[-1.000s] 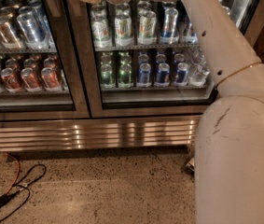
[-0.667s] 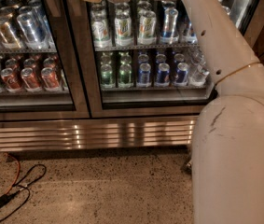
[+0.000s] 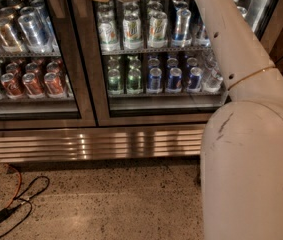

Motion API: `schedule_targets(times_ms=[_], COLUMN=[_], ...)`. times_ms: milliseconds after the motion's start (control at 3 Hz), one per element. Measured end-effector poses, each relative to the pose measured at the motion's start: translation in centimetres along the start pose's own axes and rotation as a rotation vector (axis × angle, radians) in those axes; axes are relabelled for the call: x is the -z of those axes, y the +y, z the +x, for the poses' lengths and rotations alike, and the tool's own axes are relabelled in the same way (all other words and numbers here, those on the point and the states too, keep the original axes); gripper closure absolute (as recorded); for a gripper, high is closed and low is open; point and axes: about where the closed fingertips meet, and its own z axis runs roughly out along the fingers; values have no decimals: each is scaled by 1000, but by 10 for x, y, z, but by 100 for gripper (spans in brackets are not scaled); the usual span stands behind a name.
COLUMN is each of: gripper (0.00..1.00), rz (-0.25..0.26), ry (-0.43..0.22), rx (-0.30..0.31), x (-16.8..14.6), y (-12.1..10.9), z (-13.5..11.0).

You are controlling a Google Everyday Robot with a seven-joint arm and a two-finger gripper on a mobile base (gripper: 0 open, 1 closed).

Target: Open right fridge door

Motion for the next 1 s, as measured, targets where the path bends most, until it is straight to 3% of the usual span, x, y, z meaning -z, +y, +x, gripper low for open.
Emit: schedule_targets(times_ms=[667,1000], gripper=[100,81], rz=[0,0], ry=[0,0], rx=[0,0], x=[2,2], y=[-7,-7], z=[2,3])
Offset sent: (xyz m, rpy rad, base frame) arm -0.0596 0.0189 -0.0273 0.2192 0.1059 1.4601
